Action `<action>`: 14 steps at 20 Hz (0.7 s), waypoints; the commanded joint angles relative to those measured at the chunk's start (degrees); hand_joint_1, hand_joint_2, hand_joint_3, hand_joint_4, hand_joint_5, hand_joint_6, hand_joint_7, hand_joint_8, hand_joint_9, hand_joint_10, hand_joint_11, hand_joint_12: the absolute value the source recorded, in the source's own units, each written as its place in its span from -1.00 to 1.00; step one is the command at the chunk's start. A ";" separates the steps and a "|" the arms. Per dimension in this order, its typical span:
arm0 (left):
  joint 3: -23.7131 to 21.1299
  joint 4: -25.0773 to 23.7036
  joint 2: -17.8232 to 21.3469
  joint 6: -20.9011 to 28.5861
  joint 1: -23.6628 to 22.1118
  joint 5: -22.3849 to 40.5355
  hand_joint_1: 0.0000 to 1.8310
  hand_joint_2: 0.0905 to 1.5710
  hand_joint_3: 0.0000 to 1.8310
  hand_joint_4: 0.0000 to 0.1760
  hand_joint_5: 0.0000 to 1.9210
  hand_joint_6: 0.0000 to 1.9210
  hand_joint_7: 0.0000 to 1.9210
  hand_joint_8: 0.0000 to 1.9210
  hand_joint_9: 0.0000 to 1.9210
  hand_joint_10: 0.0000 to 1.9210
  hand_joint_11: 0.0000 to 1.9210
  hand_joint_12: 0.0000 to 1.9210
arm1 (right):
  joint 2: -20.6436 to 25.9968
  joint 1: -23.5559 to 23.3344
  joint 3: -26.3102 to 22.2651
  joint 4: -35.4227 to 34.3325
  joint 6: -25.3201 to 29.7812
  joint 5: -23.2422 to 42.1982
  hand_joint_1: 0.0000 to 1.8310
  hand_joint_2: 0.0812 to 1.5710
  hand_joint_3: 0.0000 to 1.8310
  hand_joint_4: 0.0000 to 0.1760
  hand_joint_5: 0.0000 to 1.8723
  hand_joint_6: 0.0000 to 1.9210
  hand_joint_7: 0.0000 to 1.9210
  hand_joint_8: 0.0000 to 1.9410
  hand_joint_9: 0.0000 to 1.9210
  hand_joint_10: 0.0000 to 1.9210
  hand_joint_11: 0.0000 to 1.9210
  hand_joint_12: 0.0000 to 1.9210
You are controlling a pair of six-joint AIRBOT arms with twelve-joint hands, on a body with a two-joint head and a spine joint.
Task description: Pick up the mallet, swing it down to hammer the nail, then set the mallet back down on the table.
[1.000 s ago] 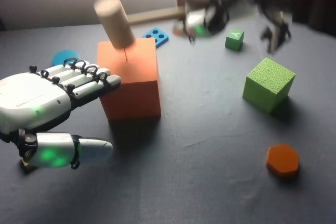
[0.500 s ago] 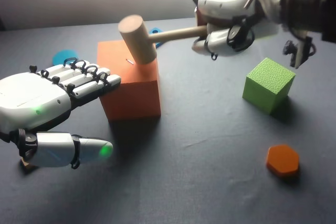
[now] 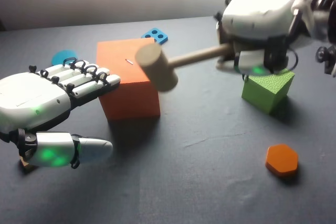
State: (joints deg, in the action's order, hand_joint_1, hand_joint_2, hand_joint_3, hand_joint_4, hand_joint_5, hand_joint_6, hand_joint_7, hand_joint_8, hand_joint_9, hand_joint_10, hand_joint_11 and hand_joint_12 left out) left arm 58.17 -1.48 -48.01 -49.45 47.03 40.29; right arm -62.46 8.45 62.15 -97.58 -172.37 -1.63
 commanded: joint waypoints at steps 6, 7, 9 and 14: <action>0.34 0.32 -0.13 0.75 -0.52 4.87 -1.00 0.47 -1.00 -1.00 -0.97 -0.99 -0.97 -0.99 -0.98 -0.99 -0.99 -0.99 | 0.57 3.62 -0.51 7.49 -0.10 -7.03 -0.41 0.99 -1.00 -1.00 0.33 1.00 0.53 1.00 0.61 1.00 0.72 1.00; 0.36 0.31 -0.10 0.77 -0.68 4.91 -1.00 0.47 -1.00 -1.00 -0.96 -0.99 -0.96 -0.99 -0.98 -0.99 -0.98 -0.99 | 0.30 4.13 -0.42 7.92 -0.10 -7.14 -0.41 0.98 -1.00 -1.00 0.32 1.00 0.53 1.00 0.60 1.00 0.72 1.00; 0.29 0.31 0.37 0.82 -1.18 4.91 -1.00 0.47 -1.00 -1.00 -0.97 -1.00 -0.96 -0.99 -0.98 -0.99 -0.99 -0.99 | -1.81 4.84 1.19 7.94 -0.10 -7.20 -0.41 0.97 -1.00 -1.00 0.30 1.00 0.51 1.00 0.59 1.00 0.71 1.00; 0.10 0.31 1.70 0.85 -2.58 4.88 -1.00 0.48 -1.00 -1.00 -0.99 -1.00 -0.99 -0.99 -1.00 -1.00 -1.00 -1.00 | -8.54 5.10 7.09 7.90 -0.10 -6.67 -0.40 0.96 -1.00 -1.00 0.28 1.00 0.48 1.00 0.56 1.00 0.67 1.00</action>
State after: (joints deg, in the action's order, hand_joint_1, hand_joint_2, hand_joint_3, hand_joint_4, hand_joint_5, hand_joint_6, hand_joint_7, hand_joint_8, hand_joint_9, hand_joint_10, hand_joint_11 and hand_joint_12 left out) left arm 58.19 -1.89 -46.57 -48.80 44.69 38.98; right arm -73.41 13.89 71.26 -88.68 -172.35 -8.64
